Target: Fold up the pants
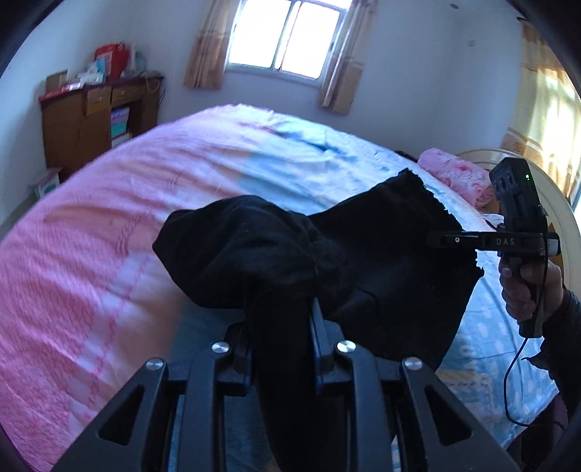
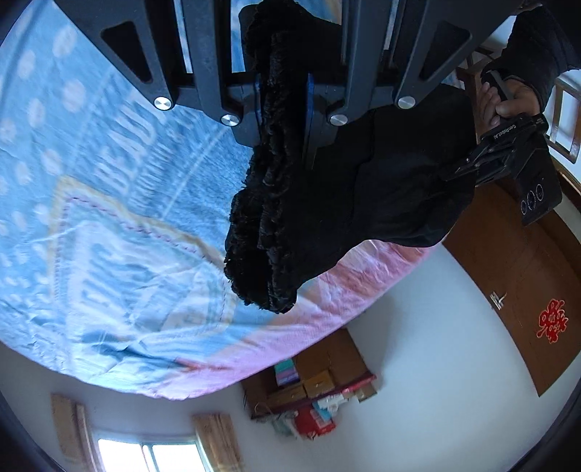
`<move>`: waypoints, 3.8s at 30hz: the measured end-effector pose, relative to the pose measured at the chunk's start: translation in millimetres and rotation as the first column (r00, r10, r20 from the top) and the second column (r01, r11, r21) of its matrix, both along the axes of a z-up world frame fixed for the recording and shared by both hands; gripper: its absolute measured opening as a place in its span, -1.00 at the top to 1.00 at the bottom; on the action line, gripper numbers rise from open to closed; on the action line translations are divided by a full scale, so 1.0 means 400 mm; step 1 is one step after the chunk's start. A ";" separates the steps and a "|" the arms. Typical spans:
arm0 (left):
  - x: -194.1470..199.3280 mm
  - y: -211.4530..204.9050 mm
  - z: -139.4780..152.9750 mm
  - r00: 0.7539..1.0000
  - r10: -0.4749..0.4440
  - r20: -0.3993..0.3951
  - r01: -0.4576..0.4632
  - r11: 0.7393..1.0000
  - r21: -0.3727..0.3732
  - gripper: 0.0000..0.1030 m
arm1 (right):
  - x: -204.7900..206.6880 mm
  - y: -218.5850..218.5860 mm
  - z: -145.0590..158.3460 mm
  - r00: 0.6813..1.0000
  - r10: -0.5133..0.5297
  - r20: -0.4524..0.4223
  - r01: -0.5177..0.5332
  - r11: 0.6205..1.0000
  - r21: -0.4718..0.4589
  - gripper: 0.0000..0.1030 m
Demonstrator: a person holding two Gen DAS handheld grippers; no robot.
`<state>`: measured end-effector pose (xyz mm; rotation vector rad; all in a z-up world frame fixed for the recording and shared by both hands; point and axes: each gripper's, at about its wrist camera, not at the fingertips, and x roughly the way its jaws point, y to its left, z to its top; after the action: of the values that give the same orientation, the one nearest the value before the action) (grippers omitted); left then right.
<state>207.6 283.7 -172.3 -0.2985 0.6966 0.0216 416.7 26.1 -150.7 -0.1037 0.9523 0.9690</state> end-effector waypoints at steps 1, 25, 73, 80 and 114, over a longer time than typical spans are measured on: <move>0.002 0.000 -0.006 1.000 0.003 -0.004 -0.003 1.000 -0.005 0.53 | 0.009 0.004 -0.018 1.000 0.001 -0.008 -0.001 1.000 -0.004 0.68; 0.073 0.029 0.011 0.988 0.157 -0.001 -0.153 0.965 0.212 -0.84 | -0.086 -0.083 0.031 0.997 -0.068 -0.022 0.070 0.989 0.133 -0.29; -0.259 -0.298 0.118 0.995 0.021 0.094 -0.038 0.982 0.186 -1.00 | -0.619 -0.319 0.108 0.893 -0.363 0.267 0.338 0.931 0.136 -0.30; -0.276 -0.329 0.129 0.994 -0.014 0.106 -0.006 0.983 0.185 -1.00 | -0.654 -0.326 0.123 0.878 -0.381 0.290 0.356 0.924 0.137 -0.30; -0.323 -0.357 0.198 0.986 0.016 0.165 -0.057 0.967 0.246 -1.00 | -0.744 -0.315 0.182 0.846 -0.377 0.376 0.348 0.926 0.147 -0.31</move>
<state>78.5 140.7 -93.0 -0.0688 0.5197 0.1191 119.2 -99.9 -78.0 -0.0525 0.5289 0.5951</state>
